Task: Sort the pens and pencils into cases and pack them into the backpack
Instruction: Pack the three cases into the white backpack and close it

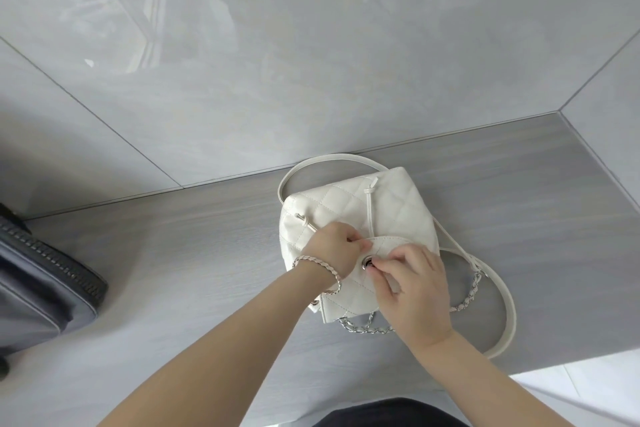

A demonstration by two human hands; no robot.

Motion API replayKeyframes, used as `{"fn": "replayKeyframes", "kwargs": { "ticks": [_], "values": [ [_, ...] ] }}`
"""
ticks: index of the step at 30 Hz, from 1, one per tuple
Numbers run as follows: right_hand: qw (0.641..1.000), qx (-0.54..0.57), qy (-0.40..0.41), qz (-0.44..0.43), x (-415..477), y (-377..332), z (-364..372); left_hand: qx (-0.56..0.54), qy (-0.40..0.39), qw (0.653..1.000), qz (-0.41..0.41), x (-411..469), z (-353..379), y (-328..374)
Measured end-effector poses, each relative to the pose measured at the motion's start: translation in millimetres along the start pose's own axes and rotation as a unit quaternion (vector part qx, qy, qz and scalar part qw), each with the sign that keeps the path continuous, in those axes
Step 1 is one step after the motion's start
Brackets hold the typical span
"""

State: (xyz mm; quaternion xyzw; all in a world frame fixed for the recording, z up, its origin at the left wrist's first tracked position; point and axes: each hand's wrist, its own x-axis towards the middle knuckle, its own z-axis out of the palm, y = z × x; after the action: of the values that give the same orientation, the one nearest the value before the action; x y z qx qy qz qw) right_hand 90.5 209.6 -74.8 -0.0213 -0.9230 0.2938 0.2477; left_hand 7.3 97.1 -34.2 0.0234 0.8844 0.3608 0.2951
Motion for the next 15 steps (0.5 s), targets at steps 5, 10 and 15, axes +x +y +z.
{"fn": "replayKeyframes", "kwargs": {
  "ticks": [5, 10, 15],
  "values": [
    [0.983, -0.027, -0.107, 0.146, 4.4, -28.6, -8.7, -0.005, 0.007, 1.000, -0.004, -1.4, 1.5, -1.2],
    [0.931, -0.031, -0.244, 0.271, 22.7, -37.0, -18.0, -0.009, 0.020, 1.000, 0.003, -5.2, 4.6, -5.5],
    [0.818, 0.252, -0.249, 0.452, 32.9, -31.6, -25.0, -0.007, 0.027, 1.000, 0.006, -5.1, 5.1, -7.9]
  ]
}}
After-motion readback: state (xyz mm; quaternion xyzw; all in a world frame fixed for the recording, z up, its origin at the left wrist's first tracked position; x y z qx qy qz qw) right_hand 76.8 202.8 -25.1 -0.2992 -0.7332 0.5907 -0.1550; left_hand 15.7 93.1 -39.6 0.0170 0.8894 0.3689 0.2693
